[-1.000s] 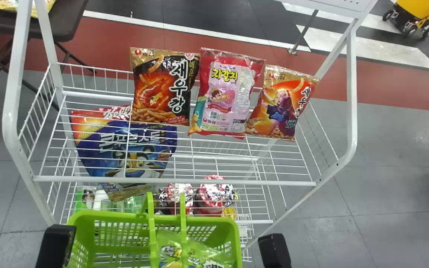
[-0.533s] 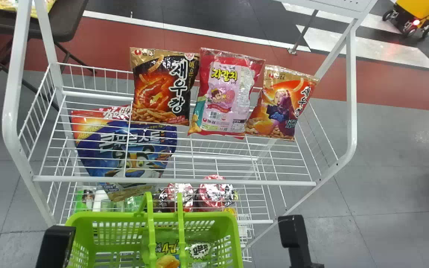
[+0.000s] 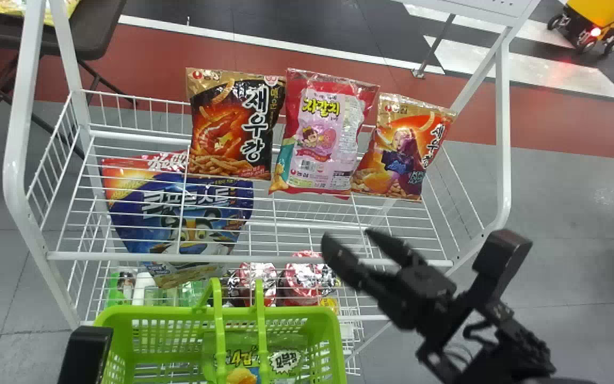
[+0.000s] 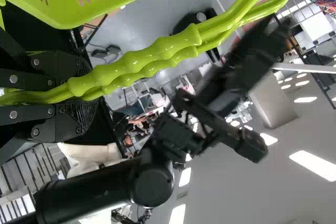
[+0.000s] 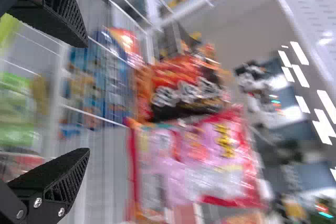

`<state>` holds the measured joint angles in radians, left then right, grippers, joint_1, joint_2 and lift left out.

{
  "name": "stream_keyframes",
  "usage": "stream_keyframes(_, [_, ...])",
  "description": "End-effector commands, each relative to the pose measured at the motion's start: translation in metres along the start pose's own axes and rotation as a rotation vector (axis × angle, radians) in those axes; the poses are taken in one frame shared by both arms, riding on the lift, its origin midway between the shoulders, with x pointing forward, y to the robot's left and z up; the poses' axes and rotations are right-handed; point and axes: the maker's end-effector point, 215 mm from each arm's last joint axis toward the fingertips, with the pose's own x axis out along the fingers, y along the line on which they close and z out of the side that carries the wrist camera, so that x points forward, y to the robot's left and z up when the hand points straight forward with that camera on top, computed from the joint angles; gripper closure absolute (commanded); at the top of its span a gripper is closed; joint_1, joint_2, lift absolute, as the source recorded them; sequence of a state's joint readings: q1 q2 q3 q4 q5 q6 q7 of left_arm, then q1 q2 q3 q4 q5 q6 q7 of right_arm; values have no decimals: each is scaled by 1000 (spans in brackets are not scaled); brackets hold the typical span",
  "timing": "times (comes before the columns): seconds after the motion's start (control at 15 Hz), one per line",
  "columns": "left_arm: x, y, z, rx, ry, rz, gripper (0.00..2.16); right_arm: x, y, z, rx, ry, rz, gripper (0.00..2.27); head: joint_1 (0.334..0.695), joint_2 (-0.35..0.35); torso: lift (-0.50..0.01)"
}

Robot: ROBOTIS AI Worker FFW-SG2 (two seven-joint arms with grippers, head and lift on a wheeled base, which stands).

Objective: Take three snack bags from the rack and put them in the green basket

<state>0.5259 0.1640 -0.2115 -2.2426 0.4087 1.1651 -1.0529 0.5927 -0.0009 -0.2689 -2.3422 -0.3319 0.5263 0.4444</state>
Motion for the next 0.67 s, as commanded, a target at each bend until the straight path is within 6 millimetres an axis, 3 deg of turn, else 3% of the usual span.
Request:
stream_keyframes(0.0, [3, 1, -2, -3, 6, 1, 1393, 40, -19, 32, -48, -103, -56, 127, 695, -350, -10])
stream_keyframes(0.27, [5, 1, -4, -4, 14, -1, 1332, 111, -35, 46, -91, -130, -138, 130, 695, -350, -10])
stream_keyframes(0.6, [1, 3, -6, -13, 12, -3, 1332, 159, -60, 39, -135, -93, -221, 130, 695, -350, -10])
